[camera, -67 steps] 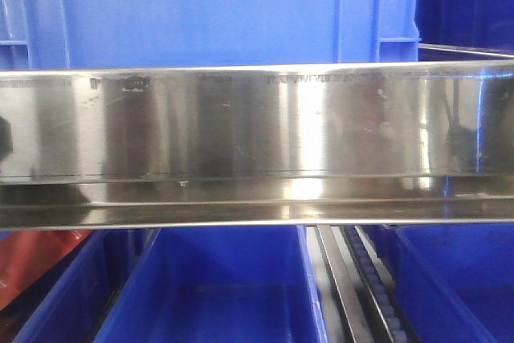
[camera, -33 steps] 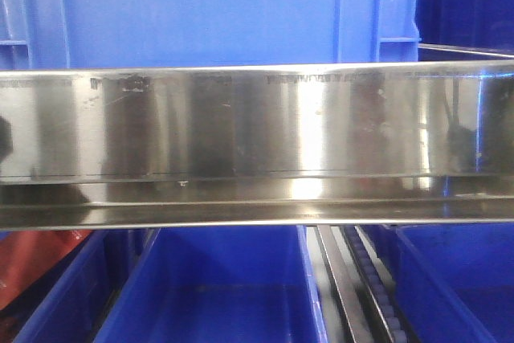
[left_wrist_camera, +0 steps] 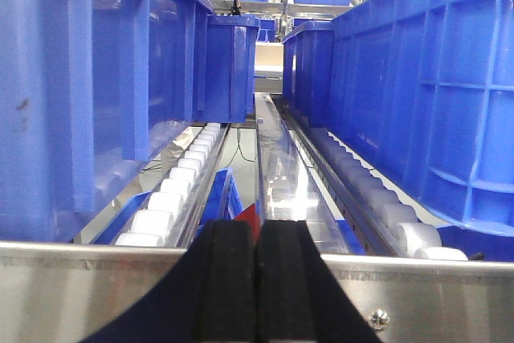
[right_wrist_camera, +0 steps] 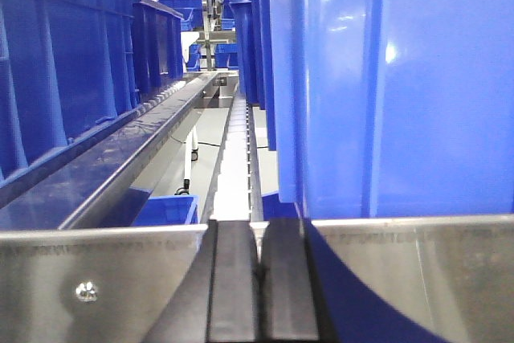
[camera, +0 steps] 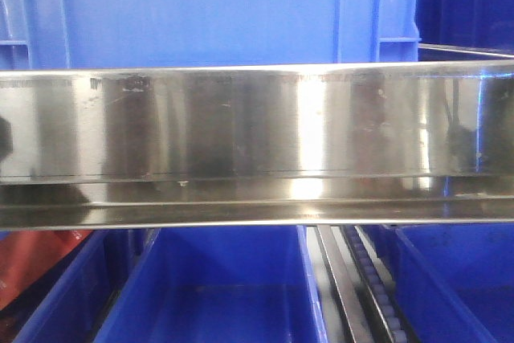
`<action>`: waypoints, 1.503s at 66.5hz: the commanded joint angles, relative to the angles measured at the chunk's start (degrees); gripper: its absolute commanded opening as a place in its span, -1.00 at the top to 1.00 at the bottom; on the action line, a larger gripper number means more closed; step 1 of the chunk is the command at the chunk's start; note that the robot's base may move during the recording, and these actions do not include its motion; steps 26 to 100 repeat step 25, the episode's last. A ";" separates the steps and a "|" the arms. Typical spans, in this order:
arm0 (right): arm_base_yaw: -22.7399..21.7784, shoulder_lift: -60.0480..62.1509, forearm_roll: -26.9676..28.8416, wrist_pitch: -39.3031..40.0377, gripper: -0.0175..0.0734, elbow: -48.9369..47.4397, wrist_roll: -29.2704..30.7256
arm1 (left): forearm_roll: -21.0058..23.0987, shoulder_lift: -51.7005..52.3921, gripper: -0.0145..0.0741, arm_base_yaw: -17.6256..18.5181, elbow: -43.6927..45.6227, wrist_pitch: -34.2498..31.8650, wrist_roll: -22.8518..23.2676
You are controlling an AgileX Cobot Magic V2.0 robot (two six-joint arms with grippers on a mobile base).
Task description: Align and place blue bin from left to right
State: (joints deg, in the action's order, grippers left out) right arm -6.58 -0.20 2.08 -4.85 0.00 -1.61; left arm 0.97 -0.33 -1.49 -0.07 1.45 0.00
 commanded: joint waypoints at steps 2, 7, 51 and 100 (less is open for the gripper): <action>-0.35 0.20 0.12 1.70 0.76 0.00 0.32 | 0.38 0.33 0.92 -0.03 0.07 -0.92 0.00; -0.35 0.20 0.12 1.70 0.76 0.00 0.32 | 0.38 0.33 0.92 -0.03 0.07 -0.92 0.00; -0.35 0.20 0.12 1.70 0.76 0.00 0.32 | 0.38 0.33 0.92 -0.03 0.07 -0.92 0.00; -0.35 0.20 0.12 1.70 0.76 0.00 0.32 | 0.38 0.33 0.92 -0.03 0.07 -0.92 0.00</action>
